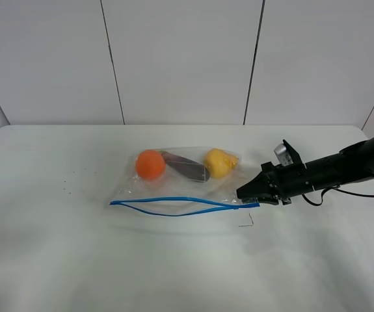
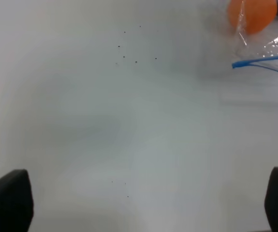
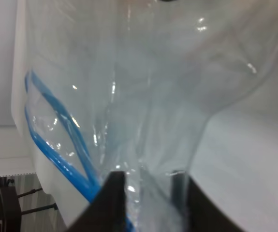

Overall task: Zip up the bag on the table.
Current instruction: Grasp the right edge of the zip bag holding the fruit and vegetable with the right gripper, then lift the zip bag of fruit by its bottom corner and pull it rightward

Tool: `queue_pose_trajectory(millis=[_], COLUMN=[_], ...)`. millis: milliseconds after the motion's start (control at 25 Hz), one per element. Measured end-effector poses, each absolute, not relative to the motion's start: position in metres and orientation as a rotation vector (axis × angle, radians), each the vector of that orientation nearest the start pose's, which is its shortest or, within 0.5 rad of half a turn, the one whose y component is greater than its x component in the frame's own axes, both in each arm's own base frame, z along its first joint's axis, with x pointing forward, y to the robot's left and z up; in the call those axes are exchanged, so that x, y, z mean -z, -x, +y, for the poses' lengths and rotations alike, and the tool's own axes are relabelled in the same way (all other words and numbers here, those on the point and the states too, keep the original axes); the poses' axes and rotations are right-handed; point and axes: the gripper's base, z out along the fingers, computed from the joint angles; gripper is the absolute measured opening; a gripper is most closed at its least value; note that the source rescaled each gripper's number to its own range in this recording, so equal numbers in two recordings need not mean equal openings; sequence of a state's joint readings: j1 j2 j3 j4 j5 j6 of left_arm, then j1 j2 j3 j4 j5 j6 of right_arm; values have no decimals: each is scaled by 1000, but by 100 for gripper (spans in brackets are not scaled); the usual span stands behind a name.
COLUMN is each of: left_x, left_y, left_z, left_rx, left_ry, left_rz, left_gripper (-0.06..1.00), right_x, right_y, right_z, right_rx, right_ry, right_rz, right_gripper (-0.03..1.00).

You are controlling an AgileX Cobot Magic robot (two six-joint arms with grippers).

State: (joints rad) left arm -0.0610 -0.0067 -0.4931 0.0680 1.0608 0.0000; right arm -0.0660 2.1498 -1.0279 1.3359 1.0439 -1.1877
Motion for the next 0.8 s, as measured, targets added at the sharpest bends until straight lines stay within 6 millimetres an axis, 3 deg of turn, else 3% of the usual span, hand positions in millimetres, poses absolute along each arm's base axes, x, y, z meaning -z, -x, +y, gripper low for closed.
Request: queue_pose_trajectory(millis=[240,800], left_x=[-275,-275], left_y=[5,5], left_z=[6,6], left_rx=[-43,-43], left_ry=[-59,-59], left_rz=[2042,2042], left_gripper=[100,100], right_x=[-85,-88], right_y=[-344,-342], right_z=[54,56], right_rx=[-1395,-1476], right_ry=[110,125], right_rz=[2607,2591], right_gripper=[0,0])
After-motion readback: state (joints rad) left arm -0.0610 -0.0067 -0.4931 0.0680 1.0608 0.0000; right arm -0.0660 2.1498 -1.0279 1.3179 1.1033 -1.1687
